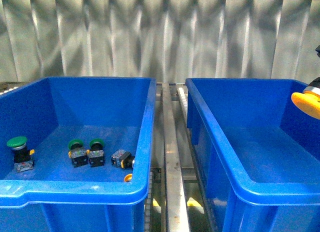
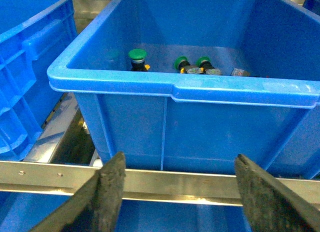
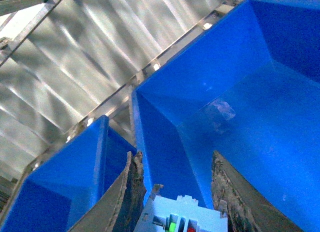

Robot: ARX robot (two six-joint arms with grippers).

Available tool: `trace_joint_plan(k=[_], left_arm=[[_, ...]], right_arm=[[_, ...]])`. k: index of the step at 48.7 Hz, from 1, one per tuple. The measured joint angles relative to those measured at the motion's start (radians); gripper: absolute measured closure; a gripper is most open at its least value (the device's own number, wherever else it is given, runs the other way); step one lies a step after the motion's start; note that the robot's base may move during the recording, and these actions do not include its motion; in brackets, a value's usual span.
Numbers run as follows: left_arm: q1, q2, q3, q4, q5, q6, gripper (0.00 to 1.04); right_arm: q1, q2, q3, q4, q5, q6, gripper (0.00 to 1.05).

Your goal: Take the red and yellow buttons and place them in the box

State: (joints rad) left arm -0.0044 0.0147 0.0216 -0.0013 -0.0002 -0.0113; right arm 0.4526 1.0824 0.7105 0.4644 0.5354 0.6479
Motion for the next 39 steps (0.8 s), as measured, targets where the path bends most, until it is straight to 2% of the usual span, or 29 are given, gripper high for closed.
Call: trace_joint_plan(k=[2, 7, 10, 26, 39], left_arm=[[0.000, 0.000, 0.000, 0.000, 0.000, 0.000, 0.24], [0.000, 0.000, 0.000, 0.000, 0.000, 0.002, 0.06], [0.000, 0.000, 0.000, 0.000, 0.000, 0.002, 0.09], [0.000, 0.000, 0.000, 0.000, 0.000, 0.002, 0.08], [0.000, 0.000, 0.000, 0.000, -0.003, 0.002, 0.08]], right_arm=[[0.004, -0.001, -0.002, 0.005, 0.002, -0.009, 0.73], [0.010, -0.003, -0.004, 0.023, 0.019, -0.031, 0.73], [0.011, -0.005, -0.004, 0.024, 0.019, -0.037, 0.73], [0.013, -0.016, -0.007, 0.024, 0.022, -0.043, 0.73], [-0.011, -0.039, -0.021, 0.003, 0.010, 0.012, 0.73]])
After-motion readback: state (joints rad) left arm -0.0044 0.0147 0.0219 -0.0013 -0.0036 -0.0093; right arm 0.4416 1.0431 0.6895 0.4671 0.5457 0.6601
